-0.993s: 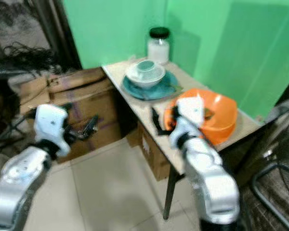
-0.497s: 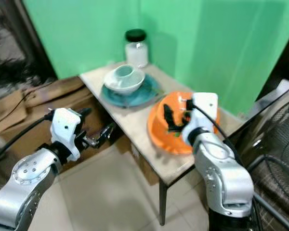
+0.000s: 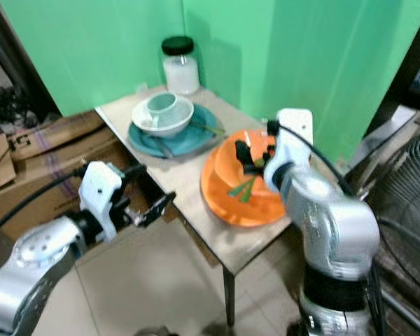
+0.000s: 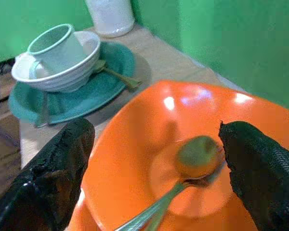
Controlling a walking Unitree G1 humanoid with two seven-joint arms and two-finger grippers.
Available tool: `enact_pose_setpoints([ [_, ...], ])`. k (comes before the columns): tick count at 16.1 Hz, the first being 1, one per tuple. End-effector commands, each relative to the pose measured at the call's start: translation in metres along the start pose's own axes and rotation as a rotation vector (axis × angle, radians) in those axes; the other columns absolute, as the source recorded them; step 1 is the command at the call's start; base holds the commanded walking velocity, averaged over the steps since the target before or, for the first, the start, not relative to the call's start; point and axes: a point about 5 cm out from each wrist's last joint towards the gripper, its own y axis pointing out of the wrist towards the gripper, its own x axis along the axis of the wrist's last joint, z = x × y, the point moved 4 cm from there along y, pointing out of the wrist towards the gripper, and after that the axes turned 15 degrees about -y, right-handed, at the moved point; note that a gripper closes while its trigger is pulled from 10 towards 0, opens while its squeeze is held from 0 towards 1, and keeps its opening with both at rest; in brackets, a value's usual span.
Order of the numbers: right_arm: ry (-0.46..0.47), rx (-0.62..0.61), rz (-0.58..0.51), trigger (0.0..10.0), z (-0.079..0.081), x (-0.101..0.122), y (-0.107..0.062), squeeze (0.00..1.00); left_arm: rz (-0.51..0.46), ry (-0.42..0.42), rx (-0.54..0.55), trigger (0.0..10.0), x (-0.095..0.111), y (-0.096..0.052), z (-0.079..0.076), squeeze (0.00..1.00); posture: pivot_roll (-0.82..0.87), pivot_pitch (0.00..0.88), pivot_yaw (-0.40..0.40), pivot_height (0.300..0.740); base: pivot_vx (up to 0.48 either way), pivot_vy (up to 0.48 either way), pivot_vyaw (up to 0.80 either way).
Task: Setting the table
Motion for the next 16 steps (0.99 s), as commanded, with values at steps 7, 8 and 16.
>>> enact_pose_setpoints([
  [7,-0.107,0.105,0.287,10.0,0.009,-0.004,0.035,0.0,0.081,0.006,-0.112,10.0,-0.009,-0.001,-0.011,0.0,0.09,0.0,0.046,0.74,0.0,0.0,0.0],
  [8,-0.091,0.105,0.311,10.0,0.008,-0.008,0.039,0.0,0.081,0.005,-0.116,10.0,-0.009,-0.001,-0.012,0.0,0.09,0.0,0.045,0.74,0.0,0.0,0.0],
  [16,0.021,0.016,0.398,1.2,-0.016,-0.029,0.057,0.0,0.081,-0.002,-0.131,10.0,-0.009,-0.002,-0.015,0.0,0.09,0.0,0.042,0.74,0.0,0.0,0.0],
])
